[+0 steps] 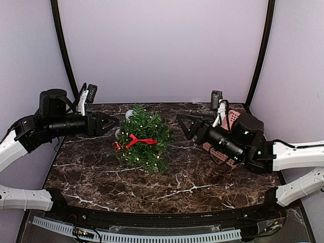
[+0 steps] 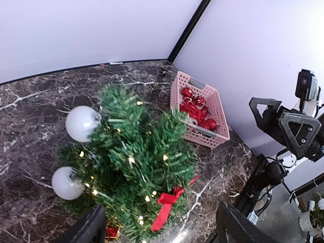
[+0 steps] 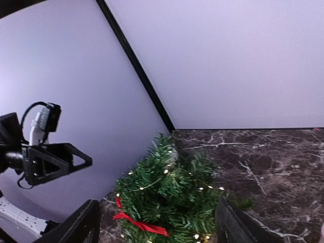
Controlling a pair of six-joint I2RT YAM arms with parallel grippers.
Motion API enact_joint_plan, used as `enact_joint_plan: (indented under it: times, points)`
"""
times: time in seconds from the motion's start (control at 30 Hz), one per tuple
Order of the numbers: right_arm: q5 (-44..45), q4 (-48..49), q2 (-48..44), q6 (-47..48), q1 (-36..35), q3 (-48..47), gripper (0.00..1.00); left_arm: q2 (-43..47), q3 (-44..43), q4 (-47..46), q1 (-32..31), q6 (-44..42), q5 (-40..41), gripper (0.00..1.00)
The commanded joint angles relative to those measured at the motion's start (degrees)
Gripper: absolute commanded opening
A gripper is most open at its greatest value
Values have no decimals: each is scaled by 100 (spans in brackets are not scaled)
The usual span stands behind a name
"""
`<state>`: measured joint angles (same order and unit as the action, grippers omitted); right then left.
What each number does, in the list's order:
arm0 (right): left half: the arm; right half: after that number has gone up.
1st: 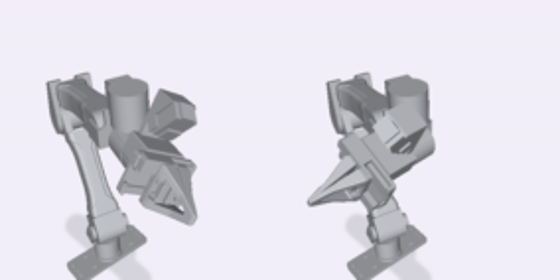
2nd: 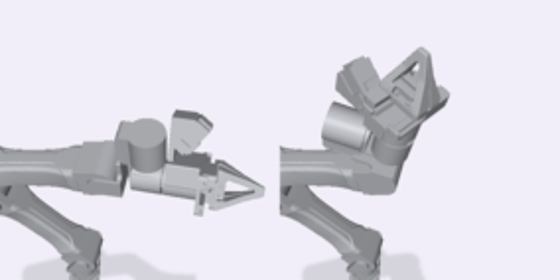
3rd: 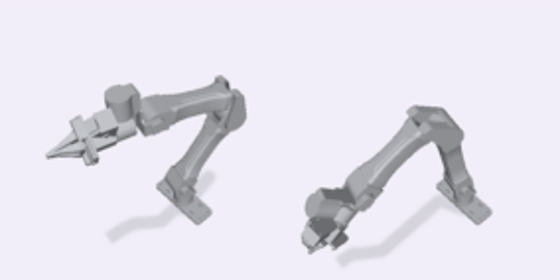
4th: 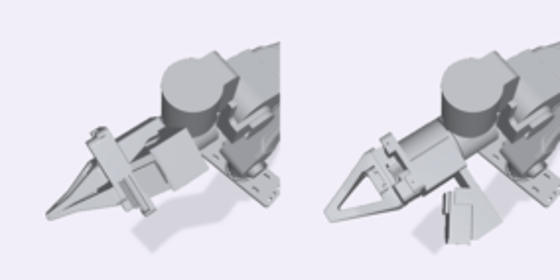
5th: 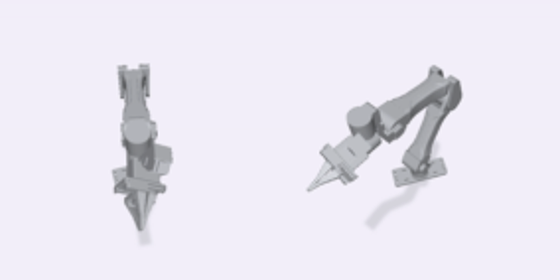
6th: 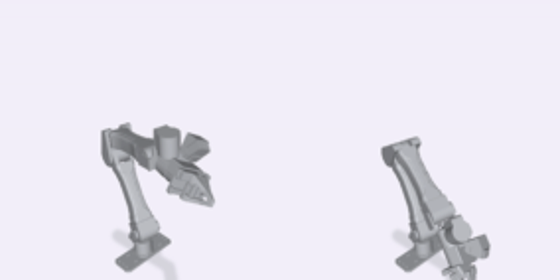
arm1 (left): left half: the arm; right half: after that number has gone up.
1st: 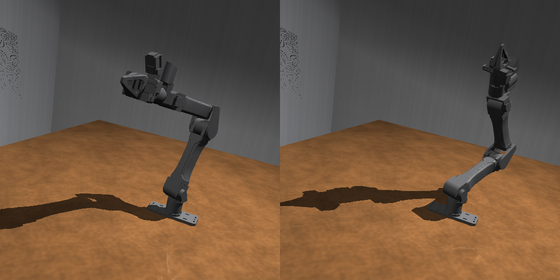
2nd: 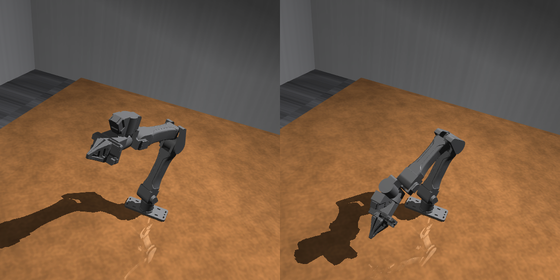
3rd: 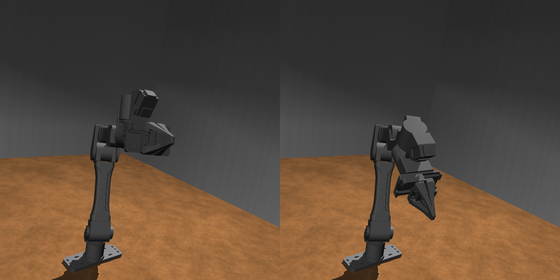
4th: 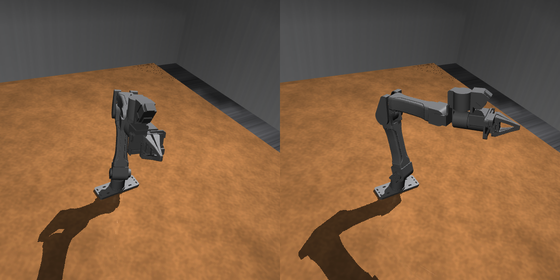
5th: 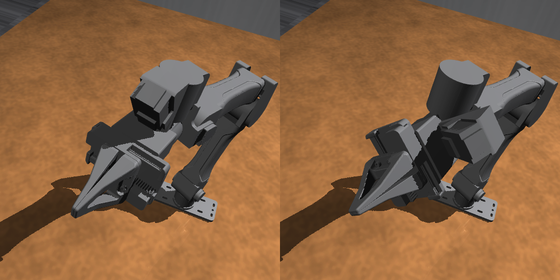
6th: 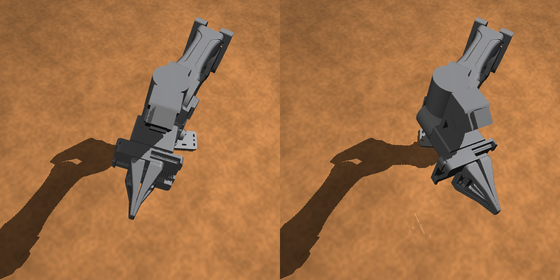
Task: Decorate the small christmas tree
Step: Place the bow in the gap of branches, then move the bin to the center of the board.
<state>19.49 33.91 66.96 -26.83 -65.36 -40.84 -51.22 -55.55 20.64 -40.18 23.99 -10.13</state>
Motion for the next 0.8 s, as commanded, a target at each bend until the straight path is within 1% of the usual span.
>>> enact_joint_plan:
  times: [0.0,0.03,0.07,0.1,0.13,0.23,0.3,0.37,0.4,0.5,0.57,0.63,0.7,0.77]
  points:
    - [932,-3430,-511,22,573,-742,80,-421,-602,936,640,-482,-186,77]
    - [952,-3932,-561,-94,811,-867,80,-555,-657,953,756,-531,-237,77]
    - [947,-4304,-602,-204,1093,-940,80,-608,-746,947,1010,-624,-330,77]
    - [822,-4621,-622,-274,1409,-977,80,-729,-782,928,1143,-663,-388,77]
    - [676,-4889,-624,-368,1745,-1001,79,-787,-830,908,1445,-732,-554,77]
    - [449,-5315,-623,-588,2606,-897,78,-1007,-851,751,2055,-788,-883,78]
    - [589,-5779,-600,-818,3116,-903,78,-1080,-839,688,2561,-851,-1045,77]
    - [678,-6156,-639,-1032,3465,-786,81,-1123,-774,648,2919,-955,-1202,78]
    - [661,-6266,-691,-1165,3779,-695,81,-1138,-752,641,3047,-983,-1296,78]
    - [520,-6327,-837,-1342,4447,-251,82,-1238,-596,567,3662,-1133,-1579,78]
    - [470,-6231,-867,-1393,4782,12,82,-1263,-492,480,3913,-1250,-1607,78]
    - [324,-5982,-815,-1414,5113,247,82,-1267,-414,382,3990,-1387,-1573,78]
    - [25,-5641,-626,-1389,5376,434,79,-1279,-351,315,4144,-1477,-1526,78]
    - [-206,-5339,-331,-1362,5503,526,75,-1279,-255,209,4165,-1478,-1563,78]
